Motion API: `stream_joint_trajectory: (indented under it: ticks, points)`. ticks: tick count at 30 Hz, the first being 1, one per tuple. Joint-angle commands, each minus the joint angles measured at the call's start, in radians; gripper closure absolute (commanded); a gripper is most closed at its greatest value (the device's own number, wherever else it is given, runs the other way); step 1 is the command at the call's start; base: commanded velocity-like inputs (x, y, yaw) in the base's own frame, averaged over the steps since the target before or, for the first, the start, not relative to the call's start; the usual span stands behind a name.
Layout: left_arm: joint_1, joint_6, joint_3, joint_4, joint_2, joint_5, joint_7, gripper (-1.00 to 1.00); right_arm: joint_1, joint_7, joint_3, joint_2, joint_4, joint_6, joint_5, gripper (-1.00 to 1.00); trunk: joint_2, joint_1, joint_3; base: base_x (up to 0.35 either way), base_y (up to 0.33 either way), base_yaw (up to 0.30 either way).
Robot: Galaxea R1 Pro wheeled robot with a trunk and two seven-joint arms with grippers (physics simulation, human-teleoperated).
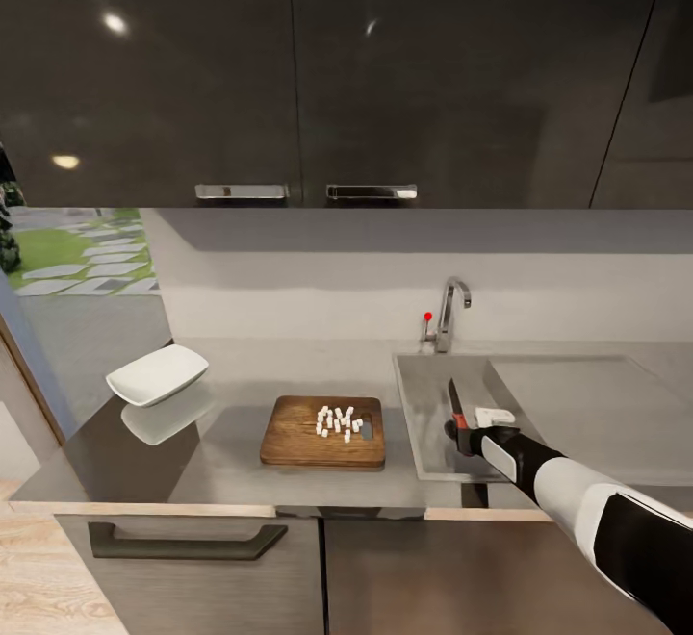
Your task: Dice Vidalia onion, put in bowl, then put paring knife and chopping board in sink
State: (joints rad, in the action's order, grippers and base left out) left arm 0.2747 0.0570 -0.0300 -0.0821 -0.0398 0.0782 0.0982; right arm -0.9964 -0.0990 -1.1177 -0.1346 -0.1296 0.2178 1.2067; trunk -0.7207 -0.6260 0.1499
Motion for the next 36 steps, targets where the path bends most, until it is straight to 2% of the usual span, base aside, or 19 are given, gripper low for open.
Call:
stream_joint_trajectory:
  ticks: [1,4,14,17,22,33,36]
  points:
    - [-0.008,0.005,-0.004,-0.004,0.007,0.008,0.002,-1.0,-0.001,-0.009,-0.007,-0.002,-0.004,0.005,0.008,1.0,-0.001,0.0,0.001,0.0,0.0,0.0]
    - [-0.018,0.005,-0.003,-0.003,0.02,0.008,0.002,-1.0,-0.001,-0.008,-0.008,-0.001,-0.004,0.006,0.009,1.0,-0.001,0.0,0.001,0.033,0.0,0.0]
    - [-0.02,0.004,-0.002,-0.001,0.026,0.008,0.005,-1.0,0.003,-0.008,-0.009,0.006,-0.004,0.006,0.009,1.0,-0.001,0.0,0.001,0.264,0.0,0.0]
    - [-0.02,0.002,-0.002,-0.001,0.026,0.008,0.007,-1.0,0.072,-0.008,-0.01,0.021,-0.004,0.004,0.01,1.0,-0.001,0.0,0.001,0.067,0.0,0.0]
    - [-0.02,-0.001,-0.002,-0.001,0.025,0.008,0.008,-1.0,0.129,-0.004,-0.01,0.034,-0.004,0.0,0.01,1.0,-0.001,0.0,0.001,0.008,0.0,0.0]
    - [-0.02,-0.001,-0.002,-0.001,0.023,0.008,0.008,-1.0,0.144,-0.008,-0.006,0.034,-0.012,0.007,0.017,1.0,-0.001,0.0,0.001,0.0,0.0,0.0]
    - [-0.02,-0.002,-0.003,-0.001,0.024,0.008,0.008,-1.0,0.144,-0.011,-0.007,0.037,-0.017,0.03,0.019,1.0,-0.001,0.0,0.001,0.0,0.0,0.0]
